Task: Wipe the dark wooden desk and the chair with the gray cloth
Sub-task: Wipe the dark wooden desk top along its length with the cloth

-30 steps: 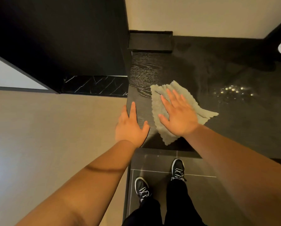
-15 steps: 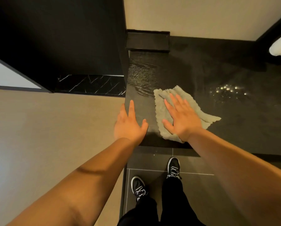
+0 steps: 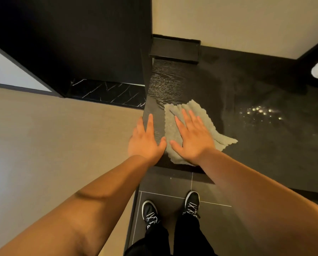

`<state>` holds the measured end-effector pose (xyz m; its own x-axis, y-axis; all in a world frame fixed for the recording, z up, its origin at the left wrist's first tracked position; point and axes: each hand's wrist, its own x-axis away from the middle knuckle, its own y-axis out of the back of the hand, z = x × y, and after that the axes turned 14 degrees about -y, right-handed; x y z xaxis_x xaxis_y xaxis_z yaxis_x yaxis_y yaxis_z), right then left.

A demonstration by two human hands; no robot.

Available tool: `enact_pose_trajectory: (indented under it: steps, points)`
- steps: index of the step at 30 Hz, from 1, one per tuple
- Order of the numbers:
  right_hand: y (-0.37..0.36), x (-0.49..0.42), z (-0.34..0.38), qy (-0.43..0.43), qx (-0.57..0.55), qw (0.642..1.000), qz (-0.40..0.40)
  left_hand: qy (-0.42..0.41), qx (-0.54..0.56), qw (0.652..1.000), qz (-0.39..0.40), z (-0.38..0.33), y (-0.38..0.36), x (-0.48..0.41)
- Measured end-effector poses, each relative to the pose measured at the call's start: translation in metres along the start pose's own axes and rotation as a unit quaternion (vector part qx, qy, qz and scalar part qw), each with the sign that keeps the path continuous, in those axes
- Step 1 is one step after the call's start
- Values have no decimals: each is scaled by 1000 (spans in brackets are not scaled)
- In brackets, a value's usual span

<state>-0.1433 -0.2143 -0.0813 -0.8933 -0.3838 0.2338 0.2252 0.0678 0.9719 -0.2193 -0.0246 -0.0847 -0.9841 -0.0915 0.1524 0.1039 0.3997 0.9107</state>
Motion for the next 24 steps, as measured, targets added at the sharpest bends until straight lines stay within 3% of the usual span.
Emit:
enact_pose_trajectory:
  steps: [4,10,12,20,24]
  points:
    - [7,-31,10,-5,-5,1000,5,-13,-7,1000,-5,2,0,1]
    - [-12,15,-8,175,-72,981,-46,-5,-5,1000,6,1,2,2]
    - [-8,10,-14,205,-58,977,-27,-2,-7,1000,7,0,1,2]
    - [23,-83,16,145,7,989,38,4,-5,1000,-9,1,-1,-1]
    - [19,-64,3,206,32,977,54,15,1,1000,11,2,0,0]
